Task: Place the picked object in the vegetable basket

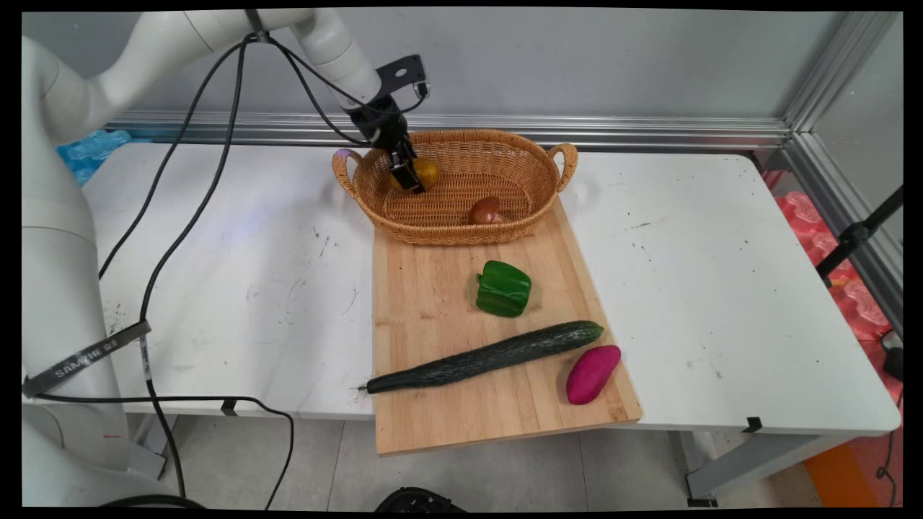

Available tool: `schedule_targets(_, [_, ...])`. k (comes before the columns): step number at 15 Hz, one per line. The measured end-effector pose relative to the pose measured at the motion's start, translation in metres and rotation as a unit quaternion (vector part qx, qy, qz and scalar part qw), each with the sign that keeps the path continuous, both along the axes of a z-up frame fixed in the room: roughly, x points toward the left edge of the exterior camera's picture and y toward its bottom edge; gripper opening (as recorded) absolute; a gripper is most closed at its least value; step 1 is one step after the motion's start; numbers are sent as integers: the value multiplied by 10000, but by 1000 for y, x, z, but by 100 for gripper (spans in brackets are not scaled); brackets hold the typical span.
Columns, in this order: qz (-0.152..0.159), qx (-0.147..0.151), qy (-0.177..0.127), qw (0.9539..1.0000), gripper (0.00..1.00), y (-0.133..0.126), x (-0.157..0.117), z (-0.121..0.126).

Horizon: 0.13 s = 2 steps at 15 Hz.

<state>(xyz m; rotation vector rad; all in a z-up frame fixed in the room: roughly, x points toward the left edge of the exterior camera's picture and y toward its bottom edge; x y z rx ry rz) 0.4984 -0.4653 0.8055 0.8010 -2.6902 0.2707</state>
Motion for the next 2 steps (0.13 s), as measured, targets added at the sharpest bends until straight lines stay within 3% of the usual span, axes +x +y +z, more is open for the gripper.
schedule_targets(2, [-75,-44,1,10000,100,-1,-2,0])
